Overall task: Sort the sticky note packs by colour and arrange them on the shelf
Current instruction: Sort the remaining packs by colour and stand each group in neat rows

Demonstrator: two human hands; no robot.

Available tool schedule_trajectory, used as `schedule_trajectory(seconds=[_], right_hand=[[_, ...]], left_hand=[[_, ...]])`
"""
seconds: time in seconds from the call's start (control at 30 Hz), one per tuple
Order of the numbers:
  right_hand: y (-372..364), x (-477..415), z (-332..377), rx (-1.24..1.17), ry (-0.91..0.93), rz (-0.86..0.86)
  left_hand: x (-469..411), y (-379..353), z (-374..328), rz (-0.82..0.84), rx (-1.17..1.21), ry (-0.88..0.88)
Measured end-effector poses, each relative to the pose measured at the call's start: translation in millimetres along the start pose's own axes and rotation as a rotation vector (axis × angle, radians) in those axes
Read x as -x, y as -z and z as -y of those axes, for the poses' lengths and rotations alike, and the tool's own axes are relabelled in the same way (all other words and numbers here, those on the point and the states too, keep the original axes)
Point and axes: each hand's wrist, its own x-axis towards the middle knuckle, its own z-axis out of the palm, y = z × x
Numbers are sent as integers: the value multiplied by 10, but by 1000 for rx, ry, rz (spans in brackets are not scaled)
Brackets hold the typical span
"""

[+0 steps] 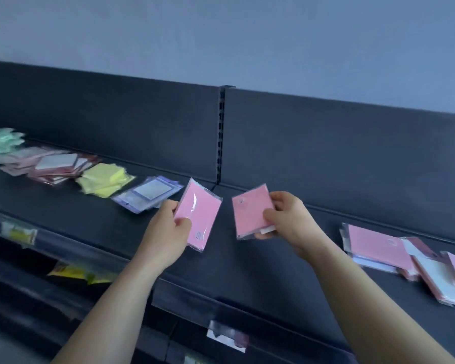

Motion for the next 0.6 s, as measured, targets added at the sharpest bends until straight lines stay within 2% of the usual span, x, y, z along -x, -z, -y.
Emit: schedule_trajectory(seconds=[0.27, 0.6], right_hand=[[-1417, -246, 448, 4, 121, 2], [-2842, -606, 785, 94, 162, -33]], left_hand=[[-400, 1293, 610, -146, -108, -38], [-864, 2593, 1171, -321, -156, -29]])
